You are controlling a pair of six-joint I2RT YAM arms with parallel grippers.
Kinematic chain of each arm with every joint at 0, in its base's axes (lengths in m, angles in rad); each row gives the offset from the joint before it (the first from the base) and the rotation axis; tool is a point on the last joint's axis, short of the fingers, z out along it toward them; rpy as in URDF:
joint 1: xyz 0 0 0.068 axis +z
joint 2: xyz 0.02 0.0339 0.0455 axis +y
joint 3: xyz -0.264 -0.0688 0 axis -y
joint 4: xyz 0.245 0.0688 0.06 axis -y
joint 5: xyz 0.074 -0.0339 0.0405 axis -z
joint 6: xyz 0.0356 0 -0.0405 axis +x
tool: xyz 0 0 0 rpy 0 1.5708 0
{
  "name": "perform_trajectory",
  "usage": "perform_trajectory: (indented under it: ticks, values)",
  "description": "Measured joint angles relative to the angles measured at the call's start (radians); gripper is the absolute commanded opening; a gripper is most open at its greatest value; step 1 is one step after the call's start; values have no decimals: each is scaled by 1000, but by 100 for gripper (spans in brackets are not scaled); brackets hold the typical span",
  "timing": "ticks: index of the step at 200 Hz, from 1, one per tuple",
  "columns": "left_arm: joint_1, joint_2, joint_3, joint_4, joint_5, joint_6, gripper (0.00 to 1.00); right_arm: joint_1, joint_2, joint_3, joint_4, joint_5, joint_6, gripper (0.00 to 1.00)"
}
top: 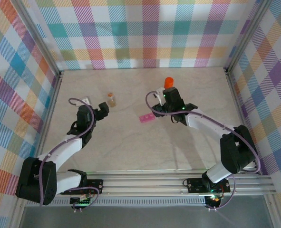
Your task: Sort the pills into containers
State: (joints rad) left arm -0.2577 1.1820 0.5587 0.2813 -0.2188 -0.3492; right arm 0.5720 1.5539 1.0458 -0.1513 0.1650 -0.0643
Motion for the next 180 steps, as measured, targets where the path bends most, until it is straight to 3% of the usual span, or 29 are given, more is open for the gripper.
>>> perform_trajectory:
  ticks: [42, 97, 180]
  values:
    - [-108, 36, 154, -145, 81, 64, 97, -10, 105, -69, 149, -16, 193, 72]
    - [-195, 73, 190, -294, 114, 111, 92, -45, 173, -137, 394, -73, 241, 72]
    - [-256, 206, 332, -419, 96, 183, 85, -82, 304, -223, 651, -130, 323, 72]
